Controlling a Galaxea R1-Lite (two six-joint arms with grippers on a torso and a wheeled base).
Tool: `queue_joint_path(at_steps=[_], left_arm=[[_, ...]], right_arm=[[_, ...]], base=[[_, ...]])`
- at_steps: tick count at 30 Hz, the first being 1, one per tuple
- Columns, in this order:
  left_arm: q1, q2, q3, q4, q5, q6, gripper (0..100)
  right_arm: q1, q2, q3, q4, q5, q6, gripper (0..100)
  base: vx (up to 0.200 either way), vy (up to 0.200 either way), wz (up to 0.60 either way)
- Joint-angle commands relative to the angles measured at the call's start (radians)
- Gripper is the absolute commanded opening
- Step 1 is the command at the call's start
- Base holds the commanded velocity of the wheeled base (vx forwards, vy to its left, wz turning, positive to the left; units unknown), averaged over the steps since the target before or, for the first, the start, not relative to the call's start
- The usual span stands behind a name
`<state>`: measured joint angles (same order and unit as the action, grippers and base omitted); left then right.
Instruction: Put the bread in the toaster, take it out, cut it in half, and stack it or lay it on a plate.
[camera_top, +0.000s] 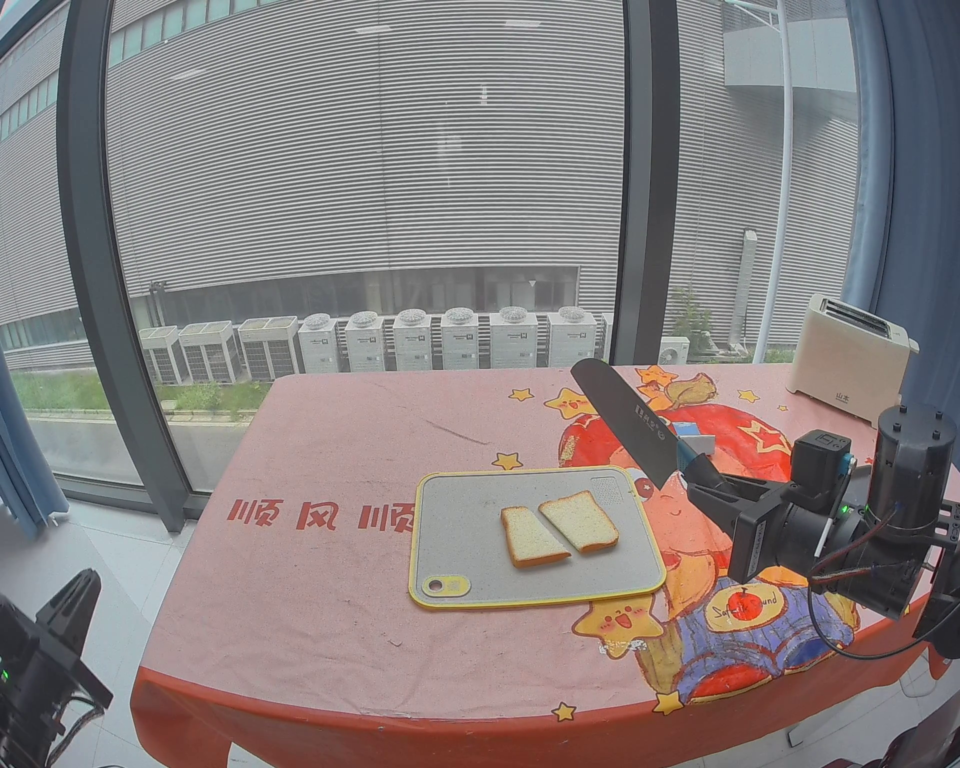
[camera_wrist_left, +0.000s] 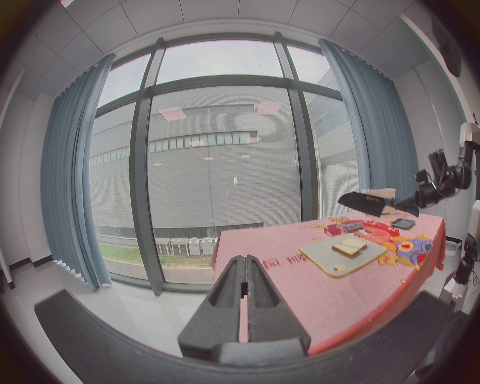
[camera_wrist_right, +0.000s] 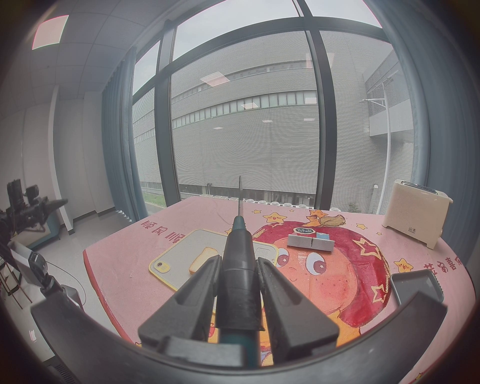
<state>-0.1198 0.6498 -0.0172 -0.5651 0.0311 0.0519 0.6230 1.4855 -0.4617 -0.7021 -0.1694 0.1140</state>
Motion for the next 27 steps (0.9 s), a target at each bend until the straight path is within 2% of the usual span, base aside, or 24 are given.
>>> queue_joint_path(at_steps=[1, 4, 5, 10, 11, 12, 16, 21, 27], left_arm=[[-0.003, -0.435, 0.017, 0.326, -0.010, 0.008, 0], [-0.004, -0.556, 0.017, 0.488, -0.011, 0.014, 0], [-0.006, -0.596, 0.017, 0.527, -0.016, 0.002, 0], [-0.004, -0.591, 0.017, 0.518, -0.020, -0.004, 0], [-0.009, -0.590, 0.017, 0.573, -0.016, -0.052, 0], [-0.009, -0.590, 0.017, 0.567, -0.014, -0.061, 0], [-0.009, -0.588, 0.017, 0.561, -0.014, -0.060, 0], [-0.008, -0.588, 0.017, 0.559, -0.016, -0.072, 0], [0.023, -0.585, 0.017, 0.559, -0.013, -0.076, 0]], right_arm=[[-0.003, -0.002, 0.000, 0.000, 0.001, -0.001, 0], [-0.003, -0.002, 0.002, 0.000, 0.001, -0.001, 0], [-0.003, -0.002, 0.000, 0.000, 0.001, -0.001, 0], [-0.005, -0.001, 0.000, 0.000, 0.001, -0.001, 0], [-0.003, 0.002, 0.000, 0.000, 0.001, -0.001, 0], [-0.003, 0.001, 0.002, 0.000, 0.001, -0.001, 0], [-0.003, -0.001, -0.003, 0.000, 0.001, 0.001, 0], [-0.003, 0.007, -0.009, 0.000, -0.001, 0.001, 0], [-0.003, 0.005, -0.012, -0.002, -0.002, 0.003, 0]], base=[[0.000, 0.000, 0.00], [0.000, 0.000, 0.00], [0.000, 0.000, 0.00], [0.000, 0.000, 0.00], [0.000, 0.000, 0.00], [0.000, 0.000, 0.00], [0.000, 0.000, 0.00], [0.000, 0.000, 0.00], [0.000, 0.000, 0.00]])
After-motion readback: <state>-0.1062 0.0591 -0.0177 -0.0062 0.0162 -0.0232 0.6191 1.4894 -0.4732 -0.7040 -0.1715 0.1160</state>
